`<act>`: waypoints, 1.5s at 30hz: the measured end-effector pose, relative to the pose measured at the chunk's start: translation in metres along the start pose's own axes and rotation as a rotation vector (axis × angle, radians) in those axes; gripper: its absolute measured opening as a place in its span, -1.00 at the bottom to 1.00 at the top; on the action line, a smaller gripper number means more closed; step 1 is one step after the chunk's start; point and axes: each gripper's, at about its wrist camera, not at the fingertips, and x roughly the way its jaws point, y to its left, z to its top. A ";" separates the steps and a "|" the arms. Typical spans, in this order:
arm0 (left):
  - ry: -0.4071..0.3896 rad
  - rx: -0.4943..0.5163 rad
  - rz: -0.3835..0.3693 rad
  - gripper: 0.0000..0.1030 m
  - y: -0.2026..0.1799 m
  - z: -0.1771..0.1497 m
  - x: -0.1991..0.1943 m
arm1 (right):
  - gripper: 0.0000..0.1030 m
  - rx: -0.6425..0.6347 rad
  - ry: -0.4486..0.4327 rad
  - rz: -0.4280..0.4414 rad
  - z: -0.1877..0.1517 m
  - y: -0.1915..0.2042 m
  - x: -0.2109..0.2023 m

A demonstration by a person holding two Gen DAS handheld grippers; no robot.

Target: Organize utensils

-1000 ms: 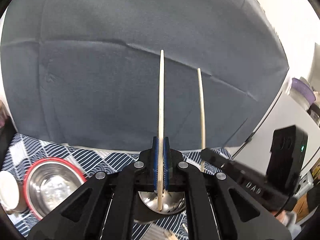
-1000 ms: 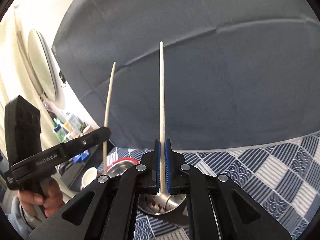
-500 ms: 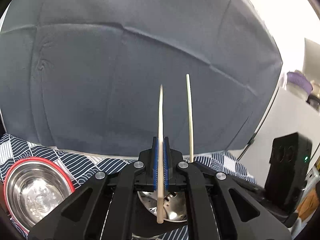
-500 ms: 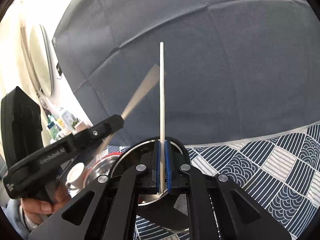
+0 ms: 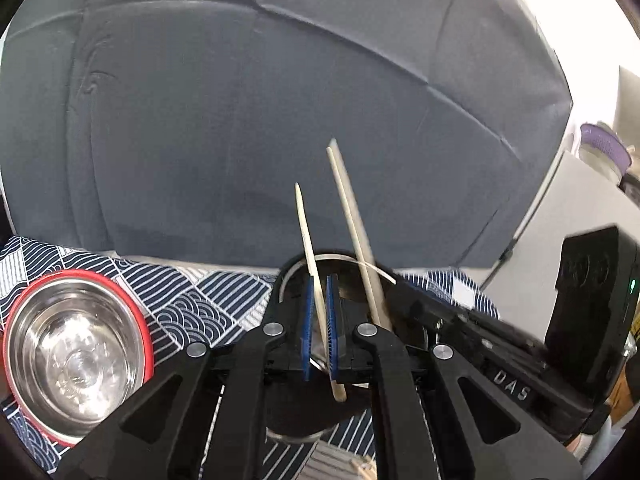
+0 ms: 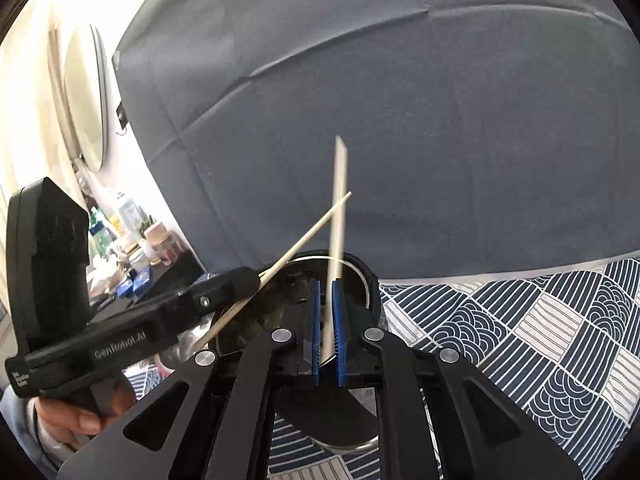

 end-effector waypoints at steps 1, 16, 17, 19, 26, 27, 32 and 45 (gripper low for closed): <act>0.008 0.004 0.004 -0.56 -0.001 -0.001 -0.001 | -0.83 0.001 0.000 -0.005 0.000 0.000 -0.002; 0.061 -0.035 0.064 0.68 0.014 0.031 -0.031 | 0.61 0.076 -0.033 -0.115 0.014 -0.015 -0.051; 0.087 -0.039 0.076 0.81 0.017 0.036 -0.027 | 0.71 0.078 -0.030 -0.133 0.014 -0.016 -0.053; 0.122 -0.032 0.084 0.84 0.018 0.041 -0.020 | 0.71 0.081 -0.005 -0.172 0.012 -0.019 -0.054; 0.282 0.072 0.085 0.88 0.010 0.054 0.018 | 0.71 0.119 0.071 -0.247 -0.008 -0.038 -0.060; 0.315 0.065 0.066 0.88 0.011 0.059 0.027 | 0.71 0.123 0.080 -0.250 -0.013 -0.041 -0.062; 0.410 0.015 0.037 0.88 0.015 0.079 0.059 | 0.71 0.116 0.139 -0.262 -0.024 -0.048 -0.061; 0.534 -0.051 0.037 0.24 0.021 0.080 0.110 | -0.20 0.271 0.156 -0.237 0.025 -0.090 -0.039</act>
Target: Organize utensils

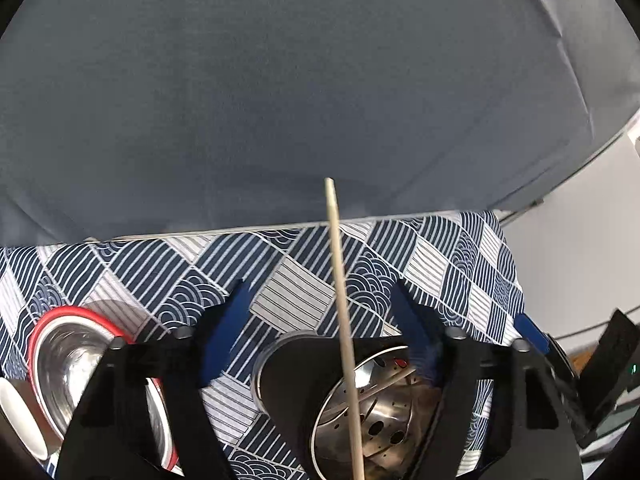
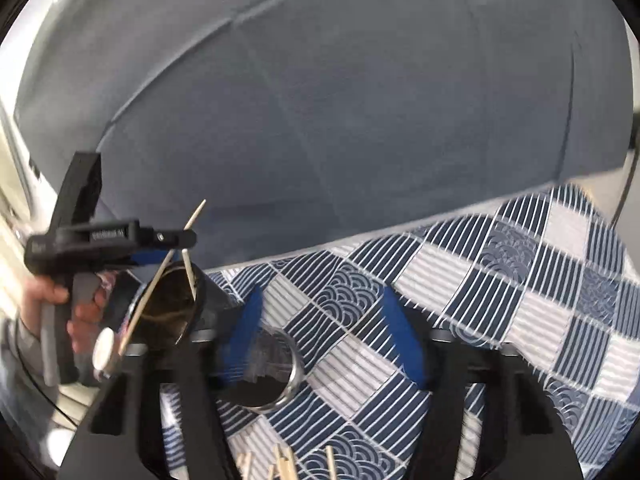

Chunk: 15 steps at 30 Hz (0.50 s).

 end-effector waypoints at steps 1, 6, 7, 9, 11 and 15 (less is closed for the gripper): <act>-0.001 0.006 -0.007 0.03 -0.002 0.000 0.001 | -0.51 0.024 0.014 0.027 0.000 -0.005 0.004; -0.024 0.025 -0.034 -0.82 -0.007 -0.003 0.000 | -0.97 -0.003 0.029 0.041 -0.004 -0.007 0.009; -0.031 0.027 -0.033 -0.90 -0.008 -0.003 -0.001 | -0.97 -0.006 0.031 0.040 -0.005 -0.007 0.008; -0.043 0.028 -0.023 -0.91 -0.008 -0.003 -0.004 | -0.97 0.000 0.040 0.028 -0.004 -0.008 0.008; -0.054 0.019 -0.026 -0.91 -0.008 -0.003 -0.010 | -0.97 0.004 0.041 0.026 -0.001 -0.007 0.007; -0.098 0.016 -0.038 -0.91 -0.011 -0.004 -0.031 | -0.97 -0.006 0.014 0.043 0.007 0.000 -0.005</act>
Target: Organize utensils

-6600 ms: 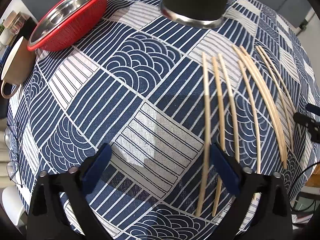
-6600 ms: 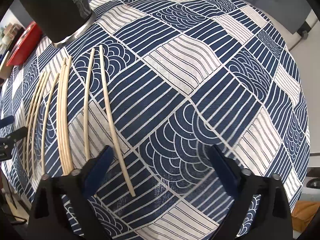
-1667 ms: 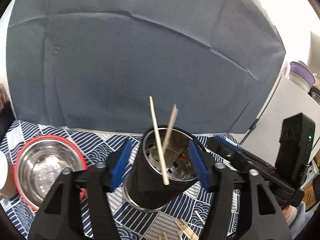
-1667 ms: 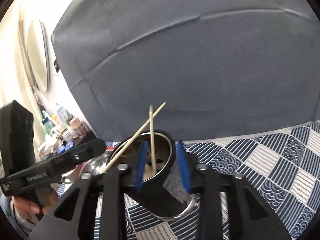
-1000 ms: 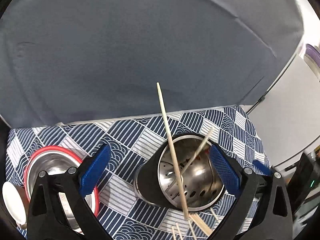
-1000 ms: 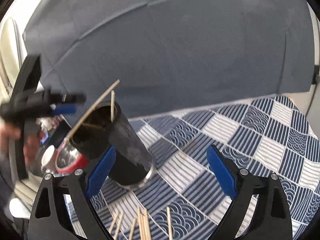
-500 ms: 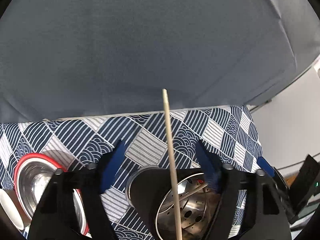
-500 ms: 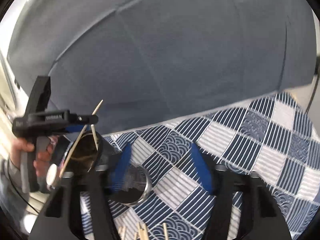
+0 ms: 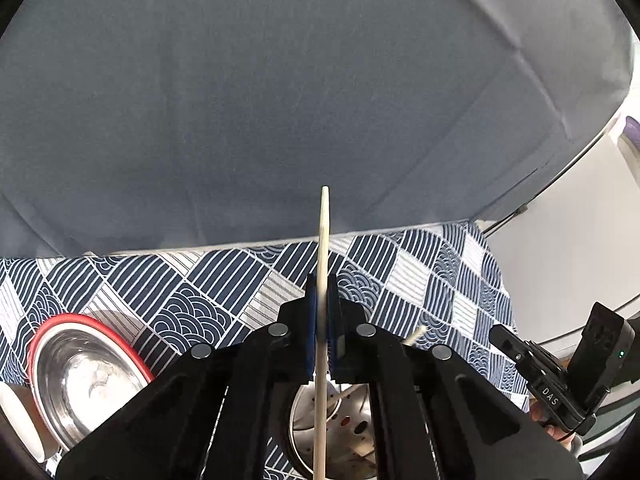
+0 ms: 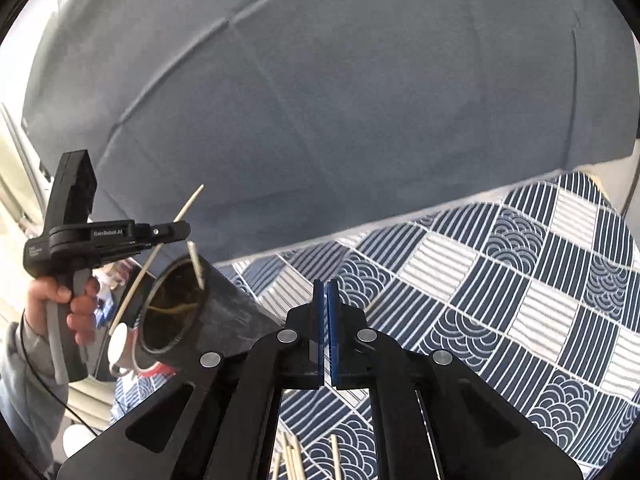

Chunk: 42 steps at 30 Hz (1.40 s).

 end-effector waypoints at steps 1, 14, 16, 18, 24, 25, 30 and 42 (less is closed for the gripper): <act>-0.017 -0.003 -0.007 -0.91 -0.001 0.000 -0.007 | -0.96 -0.010 -0.013 0.004 0.003 0.004 -0.005; -0.525 0.104 -0.139 -0.91 -0.042 -0.026 -0.078 | -0.96 -0.253 -0.257 0.076 0.013 0.069 -0.048; -0.610 0.141 -0.137 -0.91 -0.045 -0.039 -0.078 | -0.91 -0.300 -0.303 0.083 0.006 0.075 -0.048; -0.672 0.160 -0.128 -0.91 -0.045 -0.051 -0.074 | -0.91 -0.323 -0.307 0.080 0.001 0.077 -0.040; -0.813 0.191 -0.075 -0.91 -0.040 -0.088 -0.055 | -0.91 -0.324 -0.264 0.109 -0.025 0.070 -0.014; -0.822 0.195 -0.066 -0.91 -0.039 -0.093 -0.054 | -0.91 -0.326 -0.259 0.112 -0.030 0.069 -0.011; -0.860 0.142 -0.059 -0.91 -0.029 -0.097 -0.051 | -0.91 -0.351 -0.222 0.105 -0.051 0.065 0.001; -0.806 0.160 -0.086 -0.91 -0.038 -0.063 -0.046 | -0.90 -0.262 -0.223 0.103 -0.047 0.049 0.002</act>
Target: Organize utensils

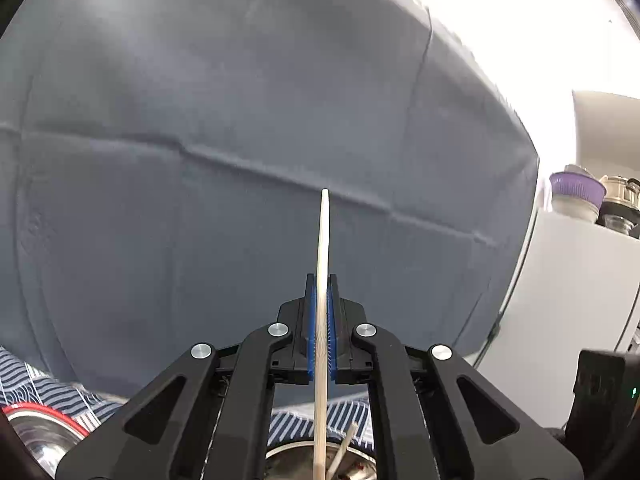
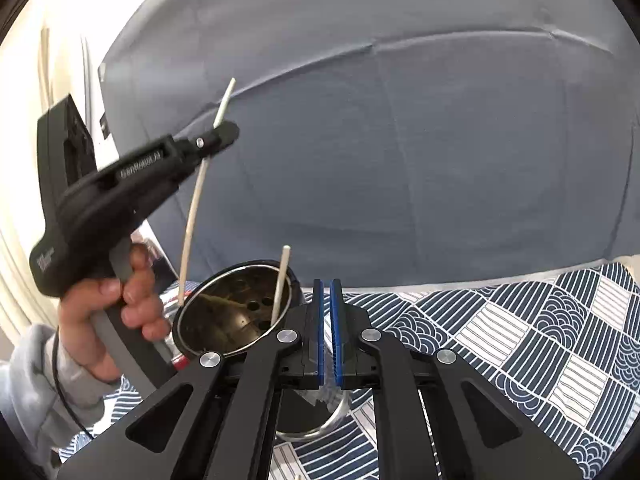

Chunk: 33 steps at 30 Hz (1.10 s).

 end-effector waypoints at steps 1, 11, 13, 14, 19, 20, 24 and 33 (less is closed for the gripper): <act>0.010 -0.005 0.001 -0.91 0.001 -0.003 0.001 | -0.90 0.005 0.003 0.000 0.000 -0.001 0.001; -0.010 -0.052 0.049 0.16 0.007 -0.011 -0.003 | -0.88 0.039 -0.010 0.000 -0.001 -0.014 0.005; -0.052 -0.082 0.066 0.39 0.011 -0.009 -0.013 | -0.84 0.040 -0.008 -0.011 -0.001 -0.016 0.003; -0.058 -0.093 0.069 0.50 0.014 -0.008 -0.017 | -0.76 0.041 -0.006 -0.018 -0.001 -0.018 0.002; -0.038 -0.096 0.125 0.89 0.021 -0.002 -0.032 | 0.09 0.074 -0.040 -0.078 -0.001 -0.027 -0.017; -0.021 -0.086 0.129 0.88 0.021 -0.002 -0.037 | 0.18 0.078 -0.041 -0.080 -0.001 -0.028 -0.020; 0.069 -0.056 0.171 0.88 0.029 -0.005 -0.055 | 0.66 0.091 -0.056 -0.122 0.001 -0.032 -0.036; 0.261 -0.005 0.234 0.88 0.026 -0.028 -0.094 | 0.72 0.097 -0.015 -0.174 0.009 -0.031 -0.056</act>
